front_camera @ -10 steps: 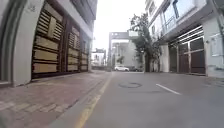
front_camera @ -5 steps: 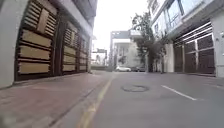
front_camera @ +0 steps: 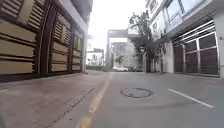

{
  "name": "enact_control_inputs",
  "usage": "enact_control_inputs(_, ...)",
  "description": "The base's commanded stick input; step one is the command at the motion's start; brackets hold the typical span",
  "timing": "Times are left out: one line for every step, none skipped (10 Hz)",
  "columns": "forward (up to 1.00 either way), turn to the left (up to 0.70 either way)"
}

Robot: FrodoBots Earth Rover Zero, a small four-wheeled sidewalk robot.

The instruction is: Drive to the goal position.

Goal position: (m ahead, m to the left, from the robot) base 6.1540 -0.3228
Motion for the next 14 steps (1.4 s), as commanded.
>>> enact_control_inputs(1.00,-0.34)
enact_control_inputs(1.00,-0.34)
enact_control_inputs(1.00,-0.34)
enact_control_inputs(1.00,-0.22)
enact_control_inputs(1.00,0.01)
enact_control_inputs(1.00,0.06)
enact_control_inputs(1.00,0.06)
enact_control_inputs(1.00,0.06)
enact_control_inputs(1.00,0.06)
enact_control_inputs(1.00,0.06)
enact_control_inputs(1.00,0.06)
enact_control_inputs(1.00,0.06)
enact_control_inputs(1.00,0.06)
enact_control_inputs(1.00,0.06)
